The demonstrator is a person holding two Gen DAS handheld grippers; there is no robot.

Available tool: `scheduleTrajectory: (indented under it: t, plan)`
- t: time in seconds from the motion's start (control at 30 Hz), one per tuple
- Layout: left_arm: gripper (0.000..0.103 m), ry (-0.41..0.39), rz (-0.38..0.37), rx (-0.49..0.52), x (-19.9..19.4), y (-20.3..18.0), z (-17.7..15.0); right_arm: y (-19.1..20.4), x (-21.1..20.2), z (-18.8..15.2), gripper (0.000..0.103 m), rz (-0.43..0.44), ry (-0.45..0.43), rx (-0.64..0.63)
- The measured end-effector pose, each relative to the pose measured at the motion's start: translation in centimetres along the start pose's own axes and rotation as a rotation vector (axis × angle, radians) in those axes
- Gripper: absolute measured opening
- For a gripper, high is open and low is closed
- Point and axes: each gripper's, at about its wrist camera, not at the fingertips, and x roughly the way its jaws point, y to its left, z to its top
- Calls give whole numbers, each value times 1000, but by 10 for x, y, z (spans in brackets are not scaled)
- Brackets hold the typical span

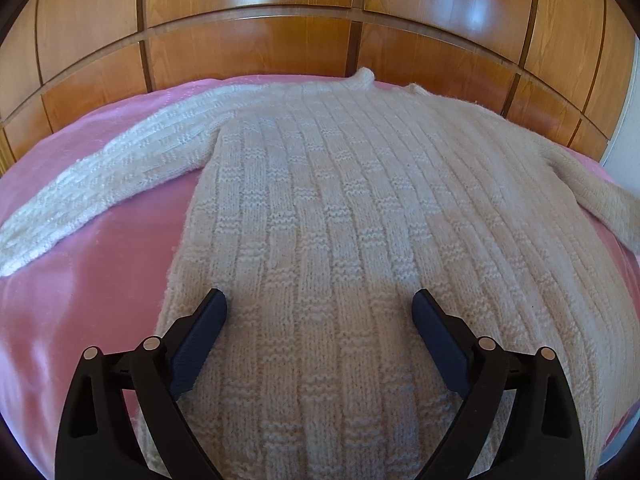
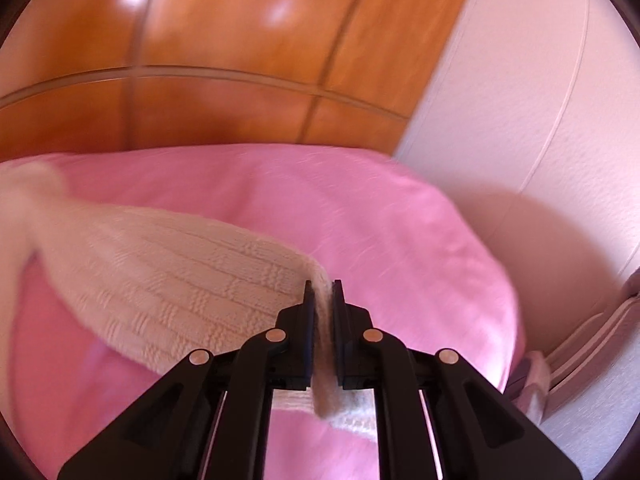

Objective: Fold small clothes
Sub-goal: 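Grasp the other sleeve cuff with the right tool, pull it straight, release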

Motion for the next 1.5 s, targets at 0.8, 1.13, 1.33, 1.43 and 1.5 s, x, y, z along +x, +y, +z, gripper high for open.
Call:
scheduleTrajectory:
  t: [0.8, 1.13, 1.33, 1.43, 1.5]
  plan:
    - [99, 10, -36, -8, -1, 1, 1, 86, -87, -76, 72, 712, 148, 232]
    - [99, -47, 43, -95, -57, 55, -43, 104, -135, -128, 57, 872, 231, 172]
    - [64, -47, 3, -75, -73, 50, -71, 108, -151, -143, 20, 980, 278, 200]
    - [21, -22, -91, -41, -77, 37, -71, 112, -162, -141, 14, 991, 265, 181]
    - [9, -18, -108, -22, -81, 33, -70, 110, -168, -136, 13, 991, 245, 168]
